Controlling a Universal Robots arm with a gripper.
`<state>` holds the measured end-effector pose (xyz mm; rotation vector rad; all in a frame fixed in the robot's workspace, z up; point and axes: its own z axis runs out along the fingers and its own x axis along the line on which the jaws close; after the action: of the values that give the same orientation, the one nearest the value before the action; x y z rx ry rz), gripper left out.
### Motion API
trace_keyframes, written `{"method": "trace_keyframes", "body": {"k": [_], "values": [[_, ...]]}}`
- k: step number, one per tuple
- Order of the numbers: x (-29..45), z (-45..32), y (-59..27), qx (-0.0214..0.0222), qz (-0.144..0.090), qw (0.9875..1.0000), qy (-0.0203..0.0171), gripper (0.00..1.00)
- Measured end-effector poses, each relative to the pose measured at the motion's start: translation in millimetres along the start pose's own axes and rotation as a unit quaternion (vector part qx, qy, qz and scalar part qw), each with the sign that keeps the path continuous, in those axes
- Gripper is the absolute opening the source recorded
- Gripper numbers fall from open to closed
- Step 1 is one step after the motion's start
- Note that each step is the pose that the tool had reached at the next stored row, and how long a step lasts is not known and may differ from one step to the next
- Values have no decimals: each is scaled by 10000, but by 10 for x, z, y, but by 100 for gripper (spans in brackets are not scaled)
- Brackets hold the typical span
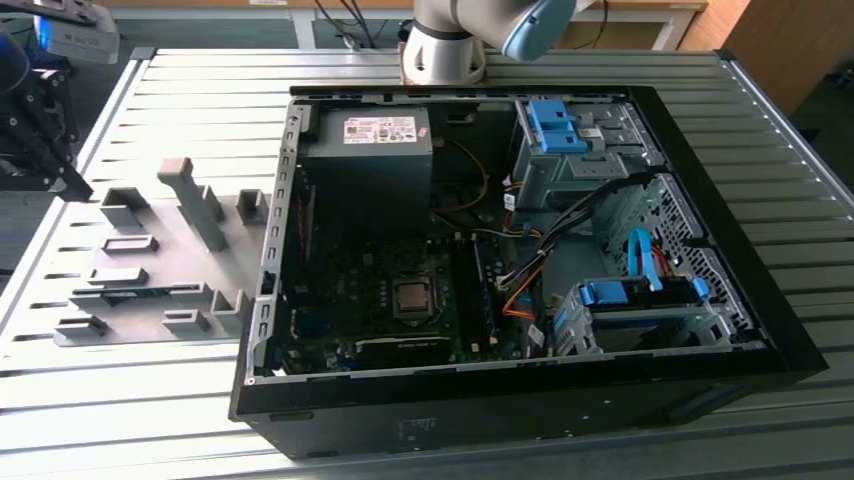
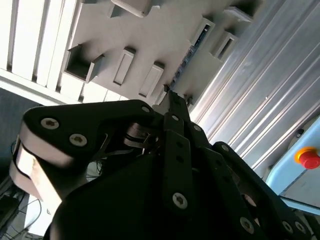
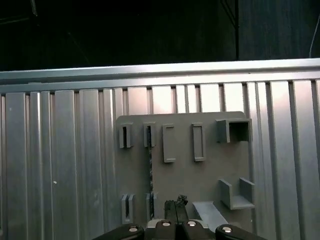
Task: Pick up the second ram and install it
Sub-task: 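Pick up the second ram and move it above second insertion slot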
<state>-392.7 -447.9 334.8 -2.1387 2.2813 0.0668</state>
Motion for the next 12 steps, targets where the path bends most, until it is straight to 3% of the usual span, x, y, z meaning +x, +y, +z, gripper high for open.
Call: {"method": "trace_keyframes", "body": {"k": [6,12], "values": [[2,40,1,-44,-422,9991,12,11],[3,49,8,-46,-445,9990,11,11]]}}
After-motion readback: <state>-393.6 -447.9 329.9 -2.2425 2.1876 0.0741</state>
